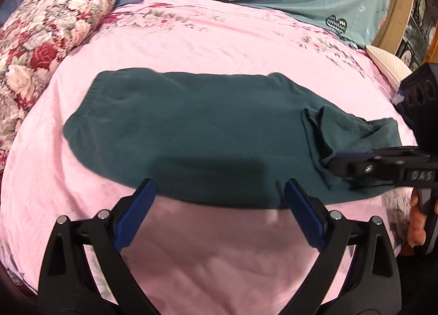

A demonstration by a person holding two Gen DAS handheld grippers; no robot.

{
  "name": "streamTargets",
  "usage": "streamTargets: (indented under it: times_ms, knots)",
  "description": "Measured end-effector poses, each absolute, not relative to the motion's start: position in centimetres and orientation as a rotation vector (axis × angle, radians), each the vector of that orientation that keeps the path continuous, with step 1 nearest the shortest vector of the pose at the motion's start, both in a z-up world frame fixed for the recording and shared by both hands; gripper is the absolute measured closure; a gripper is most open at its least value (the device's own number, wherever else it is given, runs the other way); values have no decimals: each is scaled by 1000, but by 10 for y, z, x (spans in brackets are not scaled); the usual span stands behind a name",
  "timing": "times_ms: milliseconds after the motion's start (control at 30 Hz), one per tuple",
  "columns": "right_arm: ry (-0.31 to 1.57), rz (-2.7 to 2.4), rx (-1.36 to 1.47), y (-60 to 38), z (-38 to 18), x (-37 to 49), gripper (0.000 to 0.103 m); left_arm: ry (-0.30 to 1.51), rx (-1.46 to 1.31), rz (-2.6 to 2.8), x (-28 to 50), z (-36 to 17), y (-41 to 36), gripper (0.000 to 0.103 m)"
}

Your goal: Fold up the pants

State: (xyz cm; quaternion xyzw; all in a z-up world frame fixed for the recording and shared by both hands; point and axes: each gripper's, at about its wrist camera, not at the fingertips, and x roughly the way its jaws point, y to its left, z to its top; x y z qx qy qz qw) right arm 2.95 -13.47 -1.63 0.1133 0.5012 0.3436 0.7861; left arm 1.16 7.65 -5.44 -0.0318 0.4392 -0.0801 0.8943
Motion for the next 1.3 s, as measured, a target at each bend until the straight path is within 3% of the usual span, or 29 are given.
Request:
streamTargets:
  times_ms: [33, 67, 167, 300, 400, 500, 767, 800, 833, 900, 1000, 1133, 1300]
  knots:
    - [1041, 730, 223, -136, -5, 24, 52, 909, -75, -163, 11, -53, 81, 6]
    - [994, 737, 226, -137, 3, 20, 47, 904, -88, -159, 9, -50, 87, 6]
    - [877, 730, 219, -140, 26, 13, 47, 895, -147, -132, 3, -44, 112, 6]
    - [1058, 617, 238, -140, -22, 35, 46, 906, -348, -86, -1, -46, 168, 6]
    - [934, 672, 257, -141, -8, 18, 46, 904, -592, -106, 4, -57, 209, 6]
    - [806, 693, 204, -142, 9, -2, 39, 884, -746, -167, 24, -60, 223, 7]
    - [833, 705, 164, -144, -15, -15, 38, 876, -658, -35, 81, -66, 228, 8]
    - [826, 707, 180, -144, -12, -14, 38, 879, -635, -27, 83, -64, 221, 13]
    - [811, 708, 194, -148, -10, -14, 38, 881, -623, -41, 83, -64, 216, 42]
    - [816, 706, 209, -146, -10, -11, 38, 927, -608, -89, 90, -69, 206, 80]
    - [808, 710, 232, -150, -10, -11, 38, 894, -590, -73, 83, -64, 203, 88]
    - [724, 670, 303, -174, 4, -15, 38, 831, -584, -87, 68, -40, 195, 89]
    - [612, 500, 485, -260, 35, -28, 38, 697, -305, -252, 37, 42, 93, 90]
